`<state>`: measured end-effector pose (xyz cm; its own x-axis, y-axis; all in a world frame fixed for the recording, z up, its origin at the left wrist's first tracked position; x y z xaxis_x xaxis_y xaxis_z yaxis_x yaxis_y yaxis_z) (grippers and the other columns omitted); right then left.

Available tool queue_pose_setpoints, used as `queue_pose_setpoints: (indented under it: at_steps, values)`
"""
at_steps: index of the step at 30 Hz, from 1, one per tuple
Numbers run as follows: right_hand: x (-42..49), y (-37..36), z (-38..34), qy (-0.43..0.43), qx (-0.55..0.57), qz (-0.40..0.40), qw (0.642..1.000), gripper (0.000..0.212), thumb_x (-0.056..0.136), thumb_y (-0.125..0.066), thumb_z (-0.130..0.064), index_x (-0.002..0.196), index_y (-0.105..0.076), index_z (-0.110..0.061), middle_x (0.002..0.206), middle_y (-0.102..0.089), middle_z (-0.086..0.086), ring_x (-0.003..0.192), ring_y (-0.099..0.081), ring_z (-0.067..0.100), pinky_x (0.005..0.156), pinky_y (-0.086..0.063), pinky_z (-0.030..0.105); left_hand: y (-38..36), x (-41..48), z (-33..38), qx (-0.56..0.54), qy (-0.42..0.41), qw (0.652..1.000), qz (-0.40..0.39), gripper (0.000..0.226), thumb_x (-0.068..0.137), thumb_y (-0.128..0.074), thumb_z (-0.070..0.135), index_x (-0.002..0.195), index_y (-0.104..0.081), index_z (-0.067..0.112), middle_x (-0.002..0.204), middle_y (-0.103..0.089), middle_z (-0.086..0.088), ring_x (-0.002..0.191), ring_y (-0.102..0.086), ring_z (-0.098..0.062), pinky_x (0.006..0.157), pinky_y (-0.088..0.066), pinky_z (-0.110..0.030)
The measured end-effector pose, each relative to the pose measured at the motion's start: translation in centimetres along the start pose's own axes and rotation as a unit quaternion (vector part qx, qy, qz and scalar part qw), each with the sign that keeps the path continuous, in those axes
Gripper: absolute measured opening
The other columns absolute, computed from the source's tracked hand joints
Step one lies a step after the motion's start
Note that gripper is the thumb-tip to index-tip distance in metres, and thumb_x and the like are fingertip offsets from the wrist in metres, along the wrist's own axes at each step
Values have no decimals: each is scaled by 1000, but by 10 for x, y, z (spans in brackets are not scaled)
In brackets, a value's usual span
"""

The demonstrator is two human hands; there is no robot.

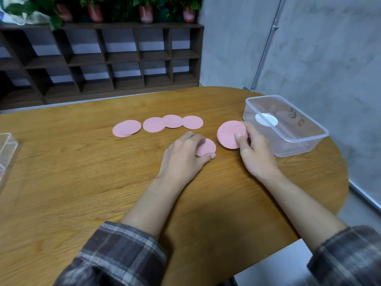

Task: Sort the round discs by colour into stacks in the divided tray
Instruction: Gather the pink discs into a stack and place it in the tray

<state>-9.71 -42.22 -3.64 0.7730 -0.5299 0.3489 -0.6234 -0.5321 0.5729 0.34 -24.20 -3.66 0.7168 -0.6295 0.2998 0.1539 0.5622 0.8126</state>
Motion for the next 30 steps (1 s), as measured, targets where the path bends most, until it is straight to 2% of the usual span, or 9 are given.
queue_pose_setpoints:
  at_steps: [4, 6, 8, 10, 15, 19, 22, 25, 30]
  values:
    - [-2, -1, -2, 21, -13, -15, 1000, 28, 105, -52, -23, 130, -61, -26, 118, -68, -11, 109, -60, 10, 93, -45, 22, 3, -6, -3, -7, -28, 999, 20, 26, 95, -68, 49, 105, -70, 25, 99, -70, 10, 93, -67, -20, 77, -55, -41]
    - [-1, -1, -4, 26, -7, -18, 999, 28, 104, -53, -22, 129, -63, -27, 116, -69, -13, 108, -61, 9, 93, -46, 19, 6, -10, -3, -8, -37, 998, 42, 28, 102, -57, 50, 100, -71, 25, 92, -74, 6, 87, -67, -24, 73, -54, -41]
    - [0, -1, -5, 32, 3, -18, 999, 27, 103, -53, -22, 127, -64, -29, 115, -69, -14, 105, -62, 8, 95, -50, 29, 8, -12, -6, -1, -36, 997, 68, 34, 105, -45, 51, 103, -70, 27, 86, -71, -1, 84, -65, -28, 71, -54, -44]
    - [2, -4, -7, 37, 11, -26, 999, 26, 102, -53, -22, 124, -64, -32, 110, -69, -16, 91, -61, 7, 90, -52, 34, 8, -11, -10, -12, -35, 995, 97, 36, 105, -40, 49, 104, -69, 27, 86, -67, -3, 86, -61, -26, 71, -54, -45]
    - [12, -18, -19, 25, 32, -38, 998, 28, 100, -53, -19, 119, -65, -37, 97, -67, -23, 80, -58, 7, 84, -47, 30, 9, -7, -17, -83, -34, 984, 156, 24, 107, -51, 27, 96, -65, 9, 87, -69, -6, 80, -63, -29, 72, -49, -46]
    - [25, -30, -26, 9, 42, -45, 998, 29, 101, -50, -18, 119, -66, -35, 78, -61, -37, 80, -55, -1, 78, -40, 24, 13, -3, -24, -109, -13, 976, 188, 20, 104, -57, 21, 97, -69, 7, 89, -74, -5, 78, -65, -24, 72, -48, -38]
    - [35, -35, -29, 9, 40, -53, 998, 31, 102, -50, -16, 121, -67, -34, 73, -58, -40, 80, -54, -2, 77, -38, 21, 18, 1, -27, -132, 7, 975, 177, 6, 95, -65, 12, 96, -71, 10, 75, -70, 1, 67, -60, -13, 65, -44, -25]
    - [41, -40, -29, 14, 38, -57, 998, 34, 101, -49, -16, 123, -67, -36, 76, -58, -41, 81, -54, -4, 82, -38, 22, 20, 5, -31, -159, 28, 975, 156, 7, 88, -69, 11, 94, -72, 15, 67, -64, 6, 72, -61, -12, 63, -43, -12]
    - [38, -44, -27, 26, 56, -82, 995, 35, 104, -48, -15, 127, -66, -34, 73, -56, -42, 82, -53, -5, 82, -37, 22, 16, 17, -37, -189, 25, 972, 136, 7, 90, -76, 14, 96, -74, 15, 71, -66, 6, 68, -62, -7, 65, -48, -12]
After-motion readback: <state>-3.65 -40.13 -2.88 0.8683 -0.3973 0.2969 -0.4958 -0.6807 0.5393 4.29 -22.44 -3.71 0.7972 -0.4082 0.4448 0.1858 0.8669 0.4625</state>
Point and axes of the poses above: each hand's wrist, its own x-axis towards the middle knuckle, its own y-axis out of the back of the hand, z = x × y, the point moved 1 cm from there along x, towards the middle knuckle
